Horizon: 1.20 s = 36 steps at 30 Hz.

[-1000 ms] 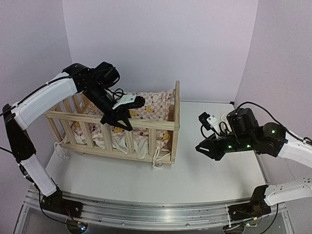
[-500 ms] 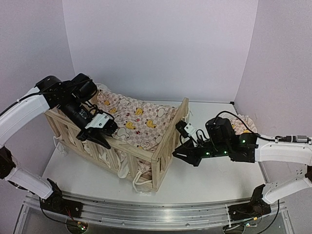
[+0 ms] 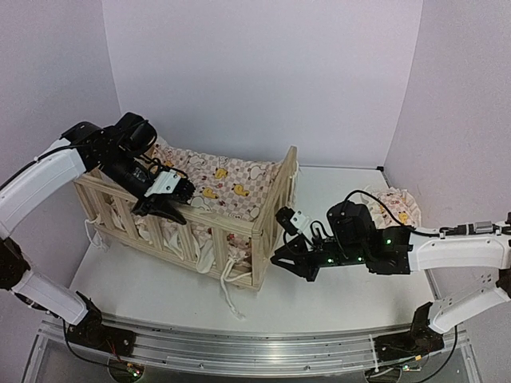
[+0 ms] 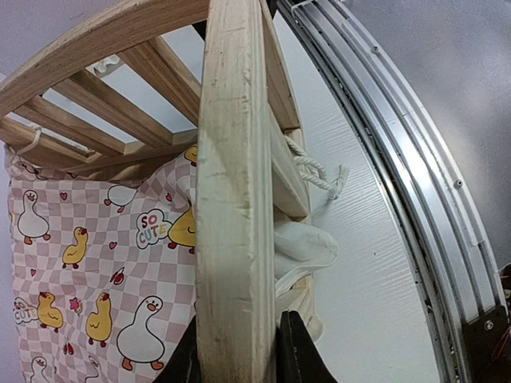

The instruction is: Set up the pet bed

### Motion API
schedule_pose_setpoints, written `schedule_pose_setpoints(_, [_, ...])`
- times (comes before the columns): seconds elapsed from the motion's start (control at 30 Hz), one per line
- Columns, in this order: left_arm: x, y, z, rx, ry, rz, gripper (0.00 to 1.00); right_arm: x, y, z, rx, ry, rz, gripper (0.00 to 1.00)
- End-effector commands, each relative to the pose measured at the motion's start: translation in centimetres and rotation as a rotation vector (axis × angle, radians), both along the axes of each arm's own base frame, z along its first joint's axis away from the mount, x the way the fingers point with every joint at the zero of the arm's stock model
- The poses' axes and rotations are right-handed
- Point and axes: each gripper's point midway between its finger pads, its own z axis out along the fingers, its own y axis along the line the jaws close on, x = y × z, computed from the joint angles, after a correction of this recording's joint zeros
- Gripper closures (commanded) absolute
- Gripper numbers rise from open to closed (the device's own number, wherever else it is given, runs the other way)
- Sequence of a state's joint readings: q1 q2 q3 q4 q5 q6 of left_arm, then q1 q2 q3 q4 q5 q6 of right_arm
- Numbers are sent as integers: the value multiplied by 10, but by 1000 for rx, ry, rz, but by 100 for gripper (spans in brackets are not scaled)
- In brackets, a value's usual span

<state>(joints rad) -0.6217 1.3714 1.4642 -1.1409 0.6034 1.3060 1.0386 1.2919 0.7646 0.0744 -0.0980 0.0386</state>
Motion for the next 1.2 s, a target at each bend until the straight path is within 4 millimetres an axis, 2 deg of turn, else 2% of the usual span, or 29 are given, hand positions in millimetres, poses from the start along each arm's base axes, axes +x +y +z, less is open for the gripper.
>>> schedule_pose_setpoints(0.0, [69,-10,-14,41,-313,-96,73,5,1,17,62,-33,-29,77])
schedule_pose_setpoints(0.07, [68,-11,-8,21,-307,-83,61,5,-3,17,63,-35,-43,77])
schedule_pose_setpoints(0.13, [65,-14,6,-26,-312,-64,49,6,-7,16,61,-40,-58,77])
schedule_pose_setpoints(0.23, [60,-26,49,-173,-288,-7,32,9,-13,18,62,-58,-87,77])
schedule_pose_setpoints(0.3, [49,-34,87,-298,-243,14,28,11,-15,17,58,-64,-99,76])
schedule_pose_setpoints(0.37, [33,-39,117,-390,-188,11,28,15,-18,16,52,-66,-130,77])
schedule_pose_setpoints(0.4, [24,-42,127,-420,-160,5,28,17,-20,15,49,-63,-144,77])
schedule_pose_setpoints(0.47, [-3,-53,131,-429,-109,-13,30,22,-22,13,52,-44,-174,77])
schedule_pose_setpoints(0.6, [-63,-76,109,-399,-86,-110,33,30,-24,10,59,-9,-220,77])
schedule_pose_setpoints(0.67, [-82,-84,83,-354,-82,-131,35,31,-22,10,62,1,-222,77])
schedule_pose_setpoints(0.73, [-90,-89,49,-300,-90,-127,38,30,-21,11,69,10,-222,77])
schedule_pose_setpoints(0.83, [-86,-105,2,-232,-194,-82,40,30,-22,13,78,16,-228,77])
schedule_pose_setpoints(0.9, [-74,-121,-27,-170,-283,18,43,30,-26,13,79,15,-238,77])
schedule_pose_setpoints(1.0, [-60,-137,-45,-156,-300,155,55,29,-32,14,87,10,-257,77])
schedule_pose_setpoints(1.07, [-53,-137,-53,-179,-313,205,57,29,-37,16,95,2,-271,77])
schedule_pose_setpoints(1.17, [-52,-134,-75,-159,-320,234,58,29,-44,14,93,-9,-291,77])
